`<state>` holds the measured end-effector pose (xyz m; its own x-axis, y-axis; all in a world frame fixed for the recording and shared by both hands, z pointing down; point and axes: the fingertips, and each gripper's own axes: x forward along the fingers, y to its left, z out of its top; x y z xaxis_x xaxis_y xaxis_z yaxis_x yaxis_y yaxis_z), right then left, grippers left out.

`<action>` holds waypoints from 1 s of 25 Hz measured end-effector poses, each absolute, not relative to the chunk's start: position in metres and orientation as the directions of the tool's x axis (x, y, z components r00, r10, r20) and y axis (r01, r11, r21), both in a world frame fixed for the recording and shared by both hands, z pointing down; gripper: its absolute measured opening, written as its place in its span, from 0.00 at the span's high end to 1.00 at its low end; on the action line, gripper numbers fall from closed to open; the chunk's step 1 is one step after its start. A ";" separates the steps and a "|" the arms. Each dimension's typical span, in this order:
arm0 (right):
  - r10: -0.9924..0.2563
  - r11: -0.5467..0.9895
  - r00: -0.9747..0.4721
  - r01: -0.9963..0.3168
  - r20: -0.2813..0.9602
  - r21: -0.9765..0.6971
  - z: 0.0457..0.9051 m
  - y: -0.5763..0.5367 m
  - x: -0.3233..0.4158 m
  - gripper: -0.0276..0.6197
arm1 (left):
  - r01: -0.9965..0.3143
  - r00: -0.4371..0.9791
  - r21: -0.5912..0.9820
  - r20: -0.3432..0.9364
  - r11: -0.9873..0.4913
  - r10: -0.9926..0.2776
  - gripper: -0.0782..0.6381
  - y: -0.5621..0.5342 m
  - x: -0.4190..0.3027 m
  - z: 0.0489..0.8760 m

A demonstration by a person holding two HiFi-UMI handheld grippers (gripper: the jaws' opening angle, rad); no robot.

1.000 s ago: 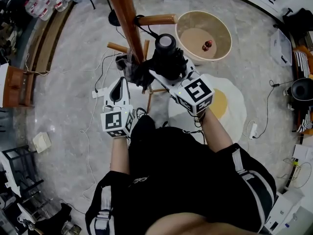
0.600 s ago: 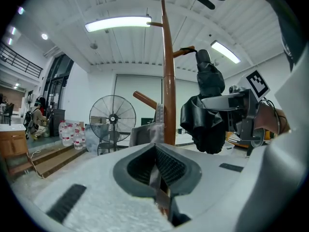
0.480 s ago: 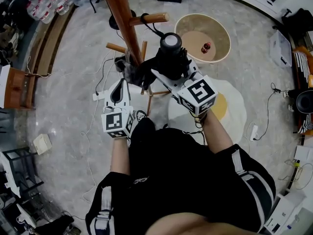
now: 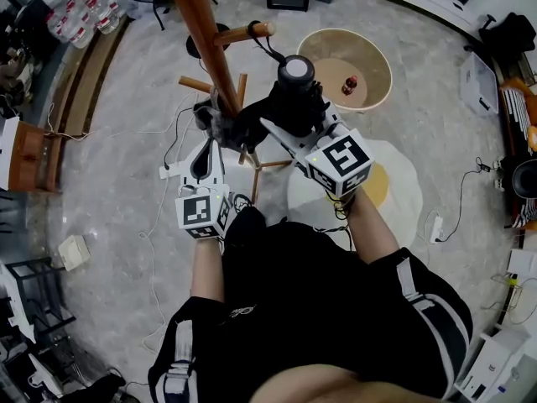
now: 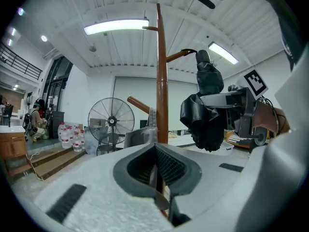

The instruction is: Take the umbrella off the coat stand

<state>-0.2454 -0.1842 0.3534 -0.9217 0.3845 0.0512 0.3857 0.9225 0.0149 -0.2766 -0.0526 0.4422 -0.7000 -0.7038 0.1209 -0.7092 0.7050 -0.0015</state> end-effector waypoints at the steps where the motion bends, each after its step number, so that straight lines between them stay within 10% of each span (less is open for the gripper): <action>1: 0.381 0.924 -0.923 0.382 0.047 0.016 0.351 -0.185 -0.244 0.50 | -0.710 -0.699 0.000 0.119 0.704 -0.705 0.89 -0.053 -0.275 0.442; 25: 0.374 0.926 -0.920 0.364 0.117 -0.101 0.412 -0.204 -0.170 0.50 | -0.692 -0.696 0.061 0.208 0.720 -0.687 0.89 -0.051 -0.191 0.479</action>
<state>-0.1697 -0.2041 0.4125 -0.9199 0.3742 0.1173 0.3637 0.9260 -0.1014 -0.1913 -0.0506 0.4790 -0.6964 -0.6867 0.2084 -0.6915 0.7198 0.0607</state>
